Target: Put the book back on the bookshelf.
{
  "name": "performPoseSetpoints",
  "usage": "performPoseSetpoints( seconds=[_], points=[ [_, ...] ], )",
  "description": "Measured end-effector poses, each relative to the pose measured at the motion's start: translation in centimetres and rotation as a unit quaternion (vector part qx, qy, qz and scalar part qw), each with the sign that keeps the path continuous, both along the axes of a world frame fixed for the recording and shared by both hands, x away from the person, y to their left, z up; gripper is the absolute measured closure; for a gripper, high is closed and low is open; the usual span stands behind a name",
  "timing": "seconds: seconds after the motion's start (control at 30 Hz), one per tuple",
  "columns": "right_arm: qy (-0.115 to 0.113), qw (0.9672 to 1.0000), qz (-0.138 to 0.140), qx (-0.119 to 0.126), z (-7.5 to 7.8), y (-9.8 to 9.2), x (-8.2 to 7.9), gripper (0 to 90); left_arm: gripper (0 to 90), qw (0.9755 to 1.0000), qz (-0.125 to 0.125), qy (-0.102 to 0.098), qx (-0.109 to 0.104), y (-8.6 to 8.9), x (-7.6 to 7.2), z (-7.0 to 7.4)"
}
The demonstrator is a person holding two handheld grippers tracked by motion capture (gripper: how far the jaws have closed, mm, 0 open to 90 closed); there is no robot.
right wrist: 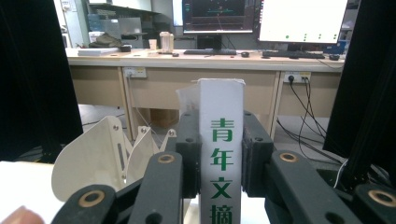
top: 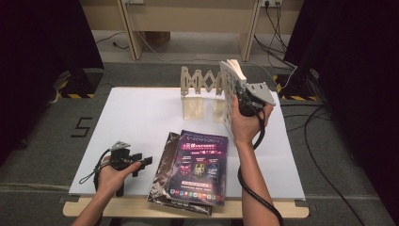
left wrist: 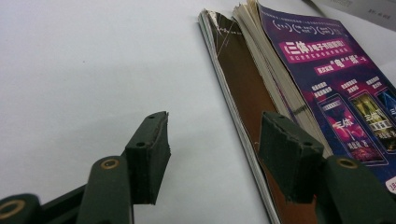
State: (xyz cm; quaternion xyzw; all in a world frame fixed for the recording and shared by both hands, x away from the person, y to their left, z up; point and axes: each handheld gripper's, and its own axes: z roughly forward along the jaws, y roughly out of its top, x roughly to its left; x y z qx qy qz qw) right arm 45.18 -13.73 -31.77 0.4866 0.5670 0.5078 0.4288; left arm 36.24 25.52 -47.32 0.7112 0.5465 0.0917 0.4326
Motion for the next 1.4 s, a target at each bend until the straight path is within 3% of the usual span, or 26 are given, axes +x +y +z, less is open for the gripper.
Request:
performPoseSetpoints(
  seconds=[0.4, 0.77, 1.13, 1.4],
  points=[
    [0.009, 0.9999, 0.0, -0.007, -1.7, -0.6, -2.3, 73.0, 41.9, 1.0, -0.001, 0.001, -0.001, -0.1, 0.0, -0.1],
    [0.007, 0.9999, -0.005, -0.006, -2.2, -1.1, -3.3, 72.0, 41.9, 1.0, -0.001, 0.001, -0.003, -0.1, 0.0, -0.1],
    [0.04, 0.9992, -0.003, -0.008, -1.4, -1.7, -1.4, 64.6, 41.9, 1.0, -0.002, 0.001, -0.001, -0.1, 0.0, 0.0],
    [0.073, 0.9973, -0.002, -0.009, -0.5, -1.6, -0.5, 68.8, 41.9, 1.0, -0.002, 0.001, -0.003, 0.0, 0.0, 0.0]
  ],
)
